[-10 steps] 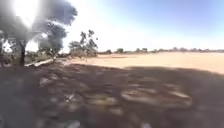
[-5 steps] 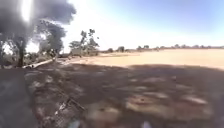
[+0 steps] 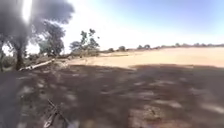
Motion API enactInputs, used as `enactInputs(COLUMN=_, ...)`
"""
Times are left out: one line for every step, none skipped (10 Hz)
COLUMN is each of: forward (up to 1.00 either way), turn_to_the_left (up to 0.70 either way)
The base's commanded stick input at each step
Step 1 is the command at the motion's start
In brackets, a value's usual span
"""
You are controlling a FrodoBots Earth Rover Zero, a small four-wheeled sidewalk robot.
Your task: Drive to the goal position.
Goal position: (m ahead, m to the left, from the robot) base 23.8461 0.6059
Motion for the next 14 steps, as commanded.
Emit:
enactInputs(forward=0.7, turn_to_the_left=0.0)
enactInputs(forward=0.7, turn_to_the_left=0.0)
enactInputs(forward=0.7, turn_to_the_left=0.0)
enactInputs(forward=0.7, turn_to_the_left=0.0)
enactInputs(forward=0.7, turn_to_the_left=0.0)
enactInputs(forward=0.7, turn_to_the_left=0.0)
enactInputs(forward=0.7, turn_to_the_left=0.0)
enactInputs(forward=0.7, turn_to_the_left=0.0)
enactInputs(forward=0.7, turn_to_the_left=0.0)
enactInputs(forward=0.7, turn_to_the_left=0.0)
enactInputs(forward=0.7, turn_to_the_left=0.0)
enactInputs(forward=0.7, turn_to_the_left=0.0)
enactInputs(forward=0.7, turn_to_the_left=0.0)
enactInputs(forward=0.7, turn_to_the_left=0.0)
